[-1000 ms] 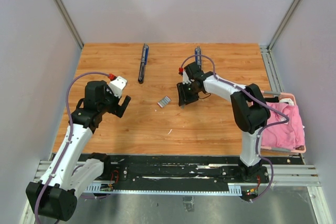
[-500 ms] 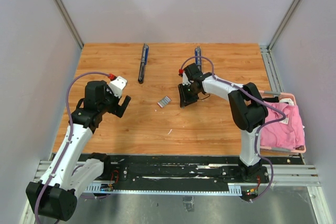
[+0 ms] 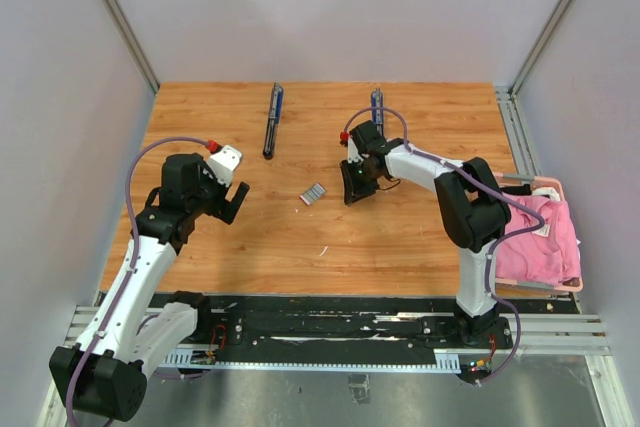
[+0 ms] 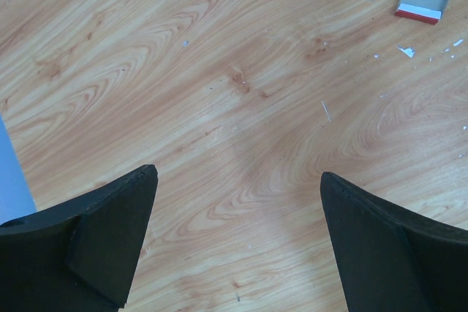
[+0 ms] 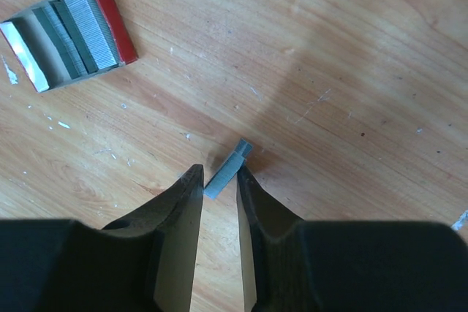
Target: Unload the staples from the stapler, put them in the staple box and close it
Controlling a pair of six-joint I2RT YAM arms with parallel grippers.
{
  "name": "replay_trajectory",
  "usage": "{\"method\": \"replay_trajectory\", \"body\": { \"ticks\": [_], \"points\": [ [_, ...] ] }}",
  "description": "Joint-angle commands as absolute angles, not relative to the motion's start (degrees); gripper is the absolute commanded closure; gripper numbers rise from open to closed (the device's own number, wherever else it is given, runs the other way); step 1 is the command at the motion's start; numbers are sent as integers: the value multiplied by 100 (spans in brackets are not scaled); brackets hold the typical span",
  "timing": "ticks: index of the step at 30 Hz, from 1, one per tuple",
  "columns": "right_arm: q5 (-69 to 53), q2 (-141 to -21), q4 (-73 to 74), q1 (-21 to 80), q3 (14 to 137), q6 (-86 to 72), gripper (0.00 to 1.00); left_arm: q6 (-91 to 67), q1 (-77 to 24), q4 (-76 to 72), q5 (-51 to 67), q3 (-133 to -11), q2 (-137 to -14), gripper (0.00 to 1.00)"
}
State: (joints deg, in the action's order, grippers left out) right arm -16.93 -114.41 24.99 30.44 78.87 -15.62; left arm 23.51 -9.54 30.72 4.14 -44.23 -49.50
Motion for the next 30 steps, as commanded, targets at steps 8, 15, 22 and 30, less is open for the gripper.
{"method": "replay_trajectory", "body": {
  "ticks": [8,15,22,30],
  "points": [
    [-1471,-11165,2551,2989,7632,-1132,77,2369,-932,2927,439,-4391,-4922,2],
    [-1164,-11163,2907,2984,7826,-699,74,2364,-932,2927,448,-4395,-4917,2],
    [-1105,-11225,2909,2966,7851,-589,73,2364,-932,2936,455,-4395,-4890,2],
    [-953,-11219,2954,2953,7928,-528,75,2364,-932,2939,466,-4390,-4878,2]
  ]
}}
